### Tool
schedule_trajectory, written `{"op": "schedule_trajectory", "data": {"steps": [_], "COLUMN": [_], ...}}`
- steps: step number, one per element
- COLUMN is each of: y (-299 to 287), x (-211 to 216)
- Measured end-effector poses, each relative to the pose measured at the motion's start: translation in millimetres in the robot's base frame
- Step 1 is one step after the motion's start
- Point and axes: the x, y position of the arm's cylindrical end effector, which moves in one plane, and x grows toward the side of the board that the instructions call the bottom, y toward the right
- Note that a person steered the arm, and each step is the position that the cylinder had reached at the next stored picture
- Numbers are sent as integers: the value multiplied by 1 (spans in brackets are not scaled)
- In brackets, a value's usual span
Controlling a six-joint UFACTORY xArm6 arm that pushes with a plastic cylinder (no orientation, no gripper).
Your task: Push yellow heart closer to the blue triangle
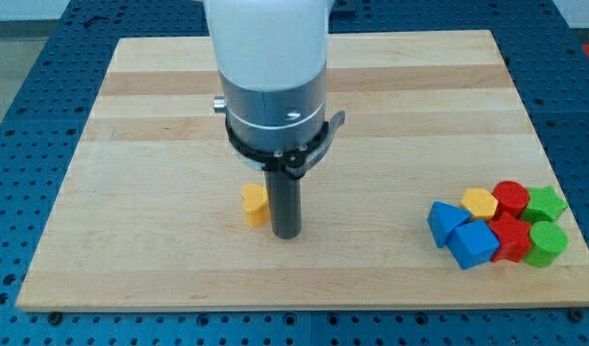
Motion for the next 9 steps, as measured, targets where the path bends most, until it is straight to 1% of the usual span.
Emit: {"op": "schedule_trajectory", "data": {"steps": [2, 3, 4, 5, 6, 7, 8, 9], "y": [-10, -52, -67, -92, -92, -73, -31, -24], "x": [-1, 17, 16, -29, -45, -36, -25, -25]}}
